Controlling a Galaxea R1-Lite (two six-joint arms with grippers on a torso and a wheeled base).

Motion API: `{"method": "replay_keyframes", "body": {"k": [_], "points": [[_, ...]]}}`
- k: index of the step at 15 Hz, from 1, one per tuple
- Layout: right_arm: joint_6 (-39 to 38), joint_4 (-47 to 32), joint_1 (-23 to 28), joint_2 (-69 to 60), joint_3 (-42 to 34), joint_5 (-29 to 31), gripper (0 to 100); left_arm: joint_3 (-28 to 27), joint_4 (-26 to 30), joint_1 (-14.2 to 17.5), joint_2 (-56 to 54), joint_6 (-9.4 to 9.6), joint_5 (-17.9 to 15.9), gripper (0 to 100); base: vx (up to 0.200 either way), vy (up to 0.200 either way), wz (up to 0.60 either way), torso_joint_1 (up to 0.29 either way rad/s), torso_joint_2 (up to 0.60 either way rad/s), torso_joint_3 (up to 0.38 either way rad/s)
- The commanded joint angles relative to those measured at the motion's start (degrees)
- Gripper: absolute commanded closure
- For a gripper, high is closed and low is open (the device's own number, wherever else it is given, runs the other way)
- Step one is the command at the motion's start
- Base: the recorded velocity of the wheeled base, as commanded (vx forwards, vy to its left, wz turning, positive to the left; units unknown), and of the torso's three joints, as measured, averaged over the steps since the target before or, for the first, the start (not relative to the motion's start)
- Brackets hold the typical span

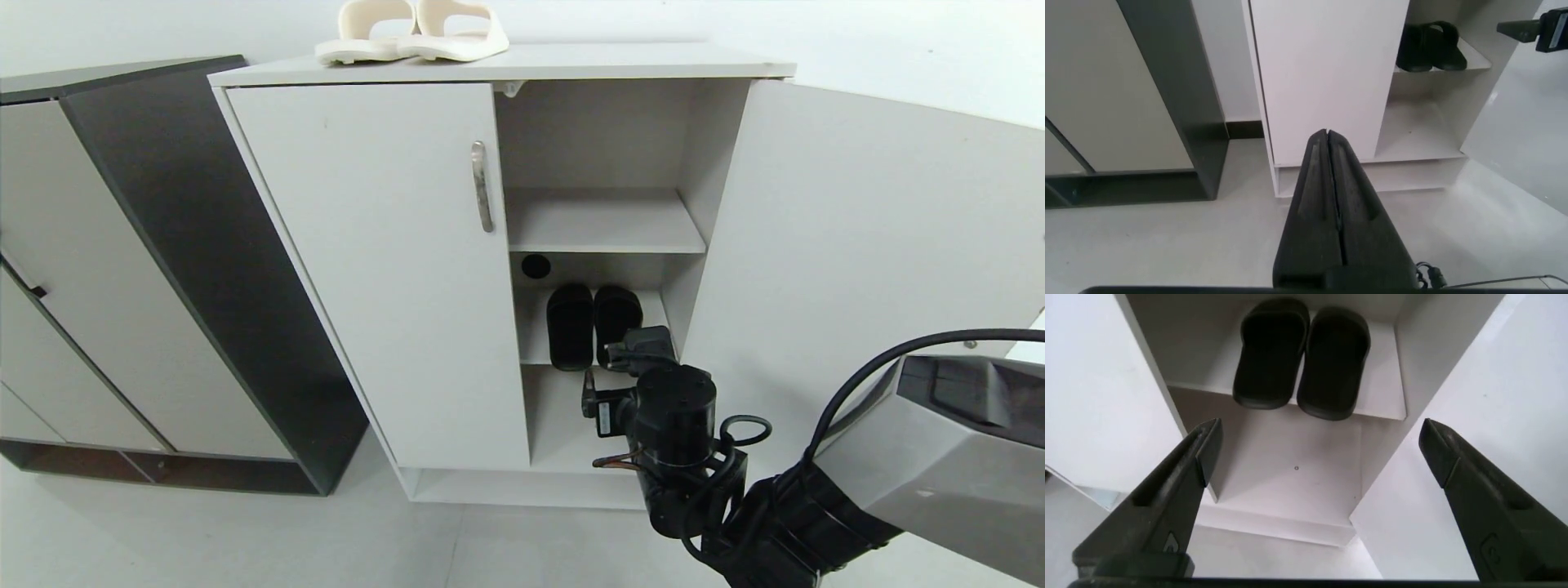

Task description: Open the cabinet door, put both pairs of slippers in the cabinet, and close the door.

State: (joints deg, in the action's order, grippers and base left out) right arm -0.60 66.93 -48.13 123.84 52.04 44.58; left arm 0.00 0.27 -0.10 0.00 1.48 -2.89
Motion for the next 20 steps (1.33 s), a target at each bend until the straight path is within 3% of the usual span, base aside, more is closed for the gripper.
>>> {"method": "replay_keyframes", "body": {"k": [1,6,13,20], "points": [[0.1,0.0,0.2,0.2,-0.4,-0.1,0,0.0,0.0,0.0,0.1,-0.16,0.0,100,0.000,0.000,0.00,0.000,0.00,0.000],[0.0,0.0,0.9,0.5,-1.7,-0.5,0,0.0,0.0,0.0,0.1,-0.16,0.0,100,0.000,0.000,0.00,0.000,0.00,0.000],[3.8,6.6,0.5,-0.3,-8.1,-7.2,0,0.0,0.0,0.0,0.1,-0.16,0.0,100,0.000,0.200,0.00,0.005,0.00,0.005],[5.8,7.6,0.7,-0.1,-9.9,-7.9,0,0.0,0.0,0.0,0.1,-0.16,0.0,100,0.000,0.200,0.00,0.003,0.00,0.002]]}}
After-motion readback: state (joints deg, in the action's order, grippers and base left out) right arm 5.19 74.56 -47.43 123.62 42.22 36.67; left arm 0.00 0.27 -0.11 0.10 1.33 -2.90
